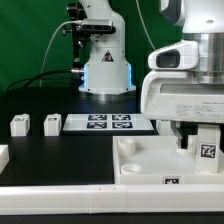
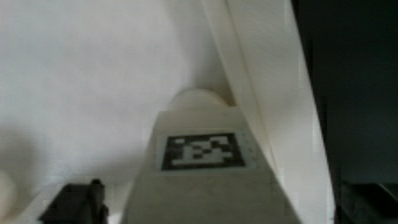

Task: Assemble one leg

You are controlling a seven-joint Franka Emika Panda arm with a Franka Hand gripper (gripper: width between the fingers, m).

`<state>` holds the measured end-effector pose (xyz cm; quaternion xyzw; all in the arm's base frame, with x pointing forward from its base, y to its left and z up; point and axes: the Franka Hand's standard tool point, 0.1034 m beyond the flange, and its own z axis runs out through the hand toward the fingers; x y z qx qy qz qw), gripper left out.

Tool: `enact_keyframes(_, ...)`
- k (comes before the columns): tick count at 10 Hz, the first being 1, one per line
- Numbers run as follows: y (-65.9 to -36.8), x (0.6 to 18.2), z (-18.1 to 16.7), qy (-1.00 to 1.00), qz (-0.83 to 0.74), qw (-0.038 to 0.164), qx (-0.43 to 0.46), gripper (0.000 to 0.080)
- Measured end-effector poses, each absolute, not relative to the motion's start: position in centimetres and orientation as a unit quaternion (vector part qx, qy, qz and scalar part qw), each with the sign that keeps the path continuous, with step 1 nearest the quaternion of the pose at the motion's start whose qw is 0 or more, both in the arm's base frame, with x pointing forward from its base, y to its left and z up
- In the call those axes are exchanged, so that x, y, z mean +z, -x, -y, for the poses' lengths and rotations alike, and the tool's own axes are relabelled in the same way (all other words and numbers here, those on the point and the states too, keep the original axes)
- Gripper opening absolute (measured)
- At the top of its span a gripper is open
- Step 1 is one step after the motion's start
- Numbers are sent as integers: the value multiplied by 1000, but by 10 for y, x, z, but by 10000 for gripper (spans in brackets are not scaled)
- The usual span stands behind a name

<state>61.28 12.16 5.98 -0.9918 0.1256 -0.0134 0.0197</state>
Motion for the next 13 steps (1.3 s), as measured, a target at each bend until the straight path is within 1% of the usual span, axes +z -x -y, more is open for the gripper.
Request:
enact_keyframes(1, -613, 60, -120, 997, -72, 16, -15, 649)
enact_keyframes(4, -613, 60, -120, 997, -71, 16, -15, 649)
enact_keyframes(5, -613, 60, -120, 997, -71, 16, -15, 546)
enact_keyframes(6, -613, 60, -120, 997, -71, 16, -15, 546)
enact_keyframes(7, -613, 60, -120, 997, -71, 16, -15, 358)
enact_keyframes(8, -613, 60, -120, 997, -71, 16, -15, 291)
enact_keyframes(10, -613, 60, -120, 997, -73, 16, -15, 291)
enact_keyframes(12, -613, 60, -120, 991, -130, 18, -14, 291)
enact_keyframes(13, -613, 60, -119, 980, -197, 19, -13, 291)
